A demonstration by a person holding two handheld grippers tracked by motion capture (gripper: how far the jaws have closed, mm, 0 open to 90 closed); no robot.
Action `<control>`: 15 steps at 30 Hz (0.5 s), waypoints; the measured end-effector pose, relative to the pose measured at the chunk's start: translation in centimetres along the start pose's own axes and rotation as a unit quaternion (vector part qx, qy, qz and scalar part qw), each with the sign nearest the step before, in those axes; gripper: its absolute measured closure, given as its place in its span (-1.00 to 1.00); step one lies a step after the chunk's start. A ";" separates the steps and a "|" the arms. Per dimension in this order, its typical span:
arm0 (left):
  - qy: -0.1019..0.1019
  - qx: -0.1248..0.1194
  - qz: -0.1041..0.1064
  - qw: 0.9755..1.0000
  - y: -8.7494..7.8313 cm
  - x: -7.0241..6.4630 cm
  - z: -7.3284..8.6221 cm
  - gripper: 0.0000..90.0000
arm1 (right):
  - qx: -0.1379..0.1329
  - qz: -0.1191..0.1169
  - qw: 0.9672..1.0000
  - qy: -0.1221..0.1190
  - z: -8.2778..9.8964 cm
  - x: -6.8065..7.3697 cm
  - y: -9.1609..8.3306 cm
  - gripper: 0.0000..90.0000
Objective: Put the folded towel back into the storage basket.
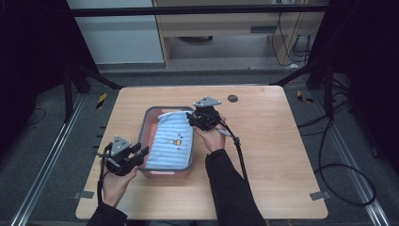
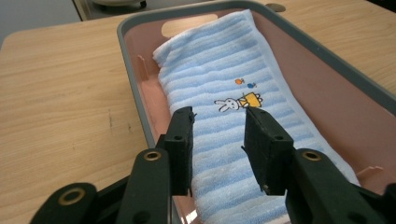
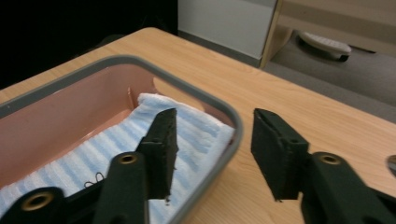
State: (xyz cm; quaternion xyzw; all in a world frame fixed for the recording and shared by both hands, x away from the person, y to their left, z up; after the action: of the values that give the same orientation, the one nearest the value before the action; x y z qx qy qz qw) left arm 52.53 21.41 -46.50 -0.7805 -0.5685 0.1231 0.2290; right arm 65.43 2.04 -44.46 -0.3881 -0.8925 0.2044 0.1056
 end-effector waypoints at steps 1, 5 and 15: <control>-0.001 -0.003 0.001 1.000 -0.1 0.0 -0.1 0.35 | -0.005 0.003 1.000 0.000 -0.1 -0.3 -0.6 0.06; -0.004 -0.014 0.002 1.000 -0.6 0.3 -0.7 0.21 | -0.027 0.018 0.999 0.010 -0.1 -1.8 -3.1 -0.19; -0.009 -0.034 -0.001 0.999 -1.0 1.9 -1.4 -0.18 | -0.035 0.055 0.997 0.045 3.7 -6.4 -10.0 -0.46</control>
State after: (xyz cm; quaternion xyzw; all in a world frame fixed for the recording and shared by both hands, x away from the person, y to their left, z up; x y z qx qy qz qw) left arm 52.88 23.13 -44.67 -0.7862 -0.5748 0.1107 0.1978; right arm 62.02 -9.88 -43.48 -0.4487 -0.8708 0.1610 0.1207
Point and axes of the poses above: each handheld gripper's, and its own axes: y roughly forward along the jaws, z roughly out of its underside, x roughly to its left, the point moved 10 cm from there along y, roughly forward along the jaws, and after that the axes turned 8 degrees about -z, right-handed, at the moved point
